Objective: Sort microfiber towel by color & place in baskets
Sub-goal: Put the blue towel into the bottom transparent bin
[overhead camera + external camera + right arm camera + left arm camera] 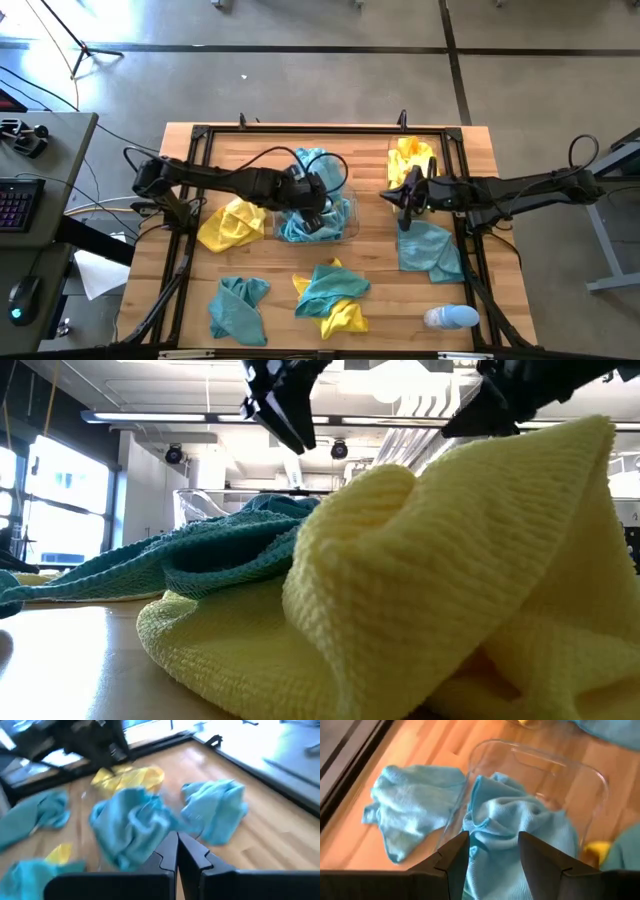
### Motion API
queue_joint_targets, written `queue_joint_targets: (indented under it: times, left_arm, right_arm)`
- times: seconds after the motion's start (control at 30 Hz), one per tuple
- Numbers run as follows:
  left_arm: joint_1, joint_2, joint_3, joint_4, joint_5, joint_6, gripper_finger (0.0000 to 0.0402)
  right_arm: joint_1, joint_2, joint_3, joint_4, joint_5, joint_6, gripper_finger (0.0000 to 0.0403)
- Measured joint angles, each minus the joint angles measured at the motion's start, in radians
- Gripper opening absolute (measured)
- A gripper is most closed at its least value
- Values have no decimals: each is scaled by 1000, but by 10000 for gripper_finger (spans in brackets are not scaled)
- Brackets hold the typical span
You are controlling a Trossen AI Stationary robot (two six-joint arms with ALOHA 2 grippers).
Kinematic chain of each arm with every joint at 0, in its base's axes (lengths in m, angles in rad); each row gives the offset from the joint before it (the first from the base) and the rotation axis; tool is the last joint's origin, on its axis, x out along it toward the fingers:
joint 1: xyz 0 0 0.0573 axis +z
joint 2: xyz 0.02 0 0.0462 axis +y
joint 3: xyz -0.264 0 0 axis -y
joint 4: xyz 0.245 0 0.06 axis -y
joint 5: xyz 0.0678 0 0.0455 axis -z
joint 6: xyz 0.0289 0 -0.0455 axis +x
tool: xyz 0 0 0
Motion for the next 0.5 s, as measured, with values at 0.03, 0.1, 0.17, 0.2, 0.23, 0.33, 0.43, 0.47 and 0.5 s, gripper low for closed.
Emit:
queue_joint_targets:
  times: [0.03, 0.1, 0.17, 0.2, 0.23, 0.33, 0.43, 0.47, 0.5]
  left_arm:
    - [11, -2, 0, 2, 20, 44, 158]
    - [35, -15, -11, 1, 38, 126, 158]
    - [64, -40, -34, 13, 48, 187, 158]
    - [78, -59, -55, 13, 51, 212, 158]
    - [93, -81, -79, 16, 54, 236, 158]
    - [148, -174, -176, 74, 80, 291, 158]
    - [213, -294, -297, 164, 156, 326, 158]
    - [234, -337, -337, 191, 180, 333, 158]
    - [254, -378, -375, 208, 198, 334, 158]
  right_arm:
    - [0, 5, 10, 0, 25, 7, 0]
    - [0, 25, 40, 1, 70, 21, 0]
    - [0, 53, 77, 3, 109, 22, 0]
    - [0, 73, 96, 1, 127, 22, 0]
    - [0, 94, 119, 0, 146, 22, 0]
    - [-2, 171, 191, -18, 211, 22, 0]
    - [-10, 262, 274, -51, 254, 31, 0]
    - [-16, 294, 306, -66, 260, 43, 0]
    - [-24, 327, 340, -84, 259, 52, 0]
